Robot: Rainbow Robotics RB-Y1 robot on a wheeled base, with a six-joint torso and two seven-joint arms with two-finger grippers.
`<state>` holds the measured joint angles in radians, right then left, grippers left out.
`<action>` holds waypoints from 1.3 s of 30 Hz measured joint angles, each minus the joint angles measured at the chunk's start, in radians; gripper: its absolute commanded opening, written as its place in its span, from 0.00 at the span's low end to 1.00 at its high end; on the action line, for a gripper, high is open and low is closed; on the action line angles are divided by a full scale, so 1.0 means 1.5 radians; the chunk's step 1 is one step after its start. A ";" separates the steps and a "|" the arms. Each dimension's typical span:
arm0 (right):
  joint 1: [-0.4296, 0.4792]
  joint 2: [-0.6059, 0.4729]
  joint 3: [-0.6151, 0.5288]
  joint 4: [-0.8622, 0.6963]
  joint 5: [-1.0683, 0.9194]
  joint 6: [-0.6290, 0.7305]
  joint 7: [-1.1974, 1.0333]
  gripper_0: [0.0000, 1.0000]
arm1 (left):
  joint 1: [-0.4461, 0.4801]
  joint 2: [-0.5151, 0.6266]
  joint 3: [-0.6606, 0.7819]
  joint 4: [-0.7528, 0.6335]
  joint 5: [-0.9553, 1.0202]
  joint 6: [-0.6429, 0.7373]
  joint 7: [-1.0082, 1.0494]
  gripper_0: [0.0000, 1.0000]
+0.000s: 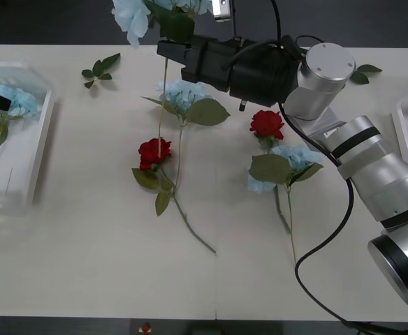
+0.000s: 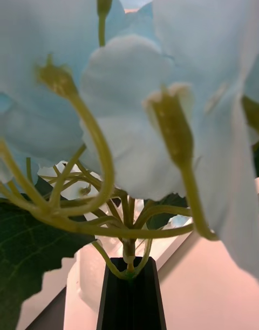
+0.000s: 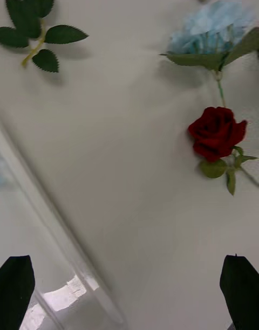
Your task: Put the red flowers into the right box and the blue flowers into the left box
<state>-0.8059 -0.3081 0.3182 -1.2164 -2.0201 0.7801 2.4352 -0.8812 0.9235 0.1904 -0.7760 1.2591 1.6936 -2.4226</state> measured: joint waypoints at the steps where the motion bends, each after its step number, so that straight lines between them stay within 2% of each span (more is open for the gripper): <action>1: 0.000 0.001 0.000 0.000 -0.001 -0.005 0.007 0.00 | 0.000 0.000 -0.002 0.000 0.029 0.013 -0.006 1.00; 9: 0.000 0.001 -0.009 -0.018 -0.032 -0.010 0.030 0.00 | 0.000 -0.009 -0.045 0.000 0.249 0.080 -0.038 1.00; 13: 0.000 0.001 -0.018 -0.022 -0.045 -0.010 0.030 0.00 | 0.000 -0.034 -0.118 0.000 0.382 0.077 -0.038 1.00; 17: 0.000 0.001 -0.017 -0.022 -0.047 -0.010 0.030 0.00 | 0.000 -0.065 -0.202 -0.001 0.457 0.043 -0.038 1.00; 20: 0.000 0.002 -0.017 -0.022 -0.047 -0.010 0.030 0.00 | 0.000 -0.099 -0.237 -0.016 0.477 0.010 -0.038 1.00; 32: 0.000 0.014 -0.017 -0.022 -0.047 -0.011 0.030 0.00 | 0.000 -0.213 -0.232 -0.044 0.477 -0.033 -0.038 1.00; 33: 0.000 0.014 -0.017 -0.022 -0.047 -0.011 0.030 0.00 | 0.000 -0.218 -0.235 -0.044 0.477 -0.033 -0.038 0.95; 34: 0.000 0.014 -0.017 -0.022 -0.047 -0.011 0.030 0.00 | 0.000 -0.222 -0.238 -0.044 0.477 -0.033 -0.038 0.78; 35: 0.000 0.014 -0.017 -0.022 -0.047 -0.011 0.030 0.00 | 0.000 -0.227 -0.240 -0.044 0.477 -0.033 -0.038 0.52; 36: 0.000 0.014 -0.017 -0.022 -0.047 -0.011 0.030 0.00 | 0.000 -0.232 -0.240 -0.044 0.476 -0.033 -0.038 0.20; 37: 0.000 0.014 -0.017 -0.022 -0.047 -0.011 0.030 0.00 | 0.000 -0.236 -0.240 -0.044 0.476 -0.033 -0.038 0.01; 39: 0.000 0.014 -0.017 -0.022 -0.047 -0.011 0.030 0.00 | 0.000 -0.242 -0.240 -0.044 0.476 -0.033 -0.038 0.00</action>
<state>-0.8064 -0.2876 0.2920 -1.2490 -2.0906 0.7636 2.4808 -0.8812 0.5608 -0.1695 -0.8425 1.9730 1.6437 -2.4796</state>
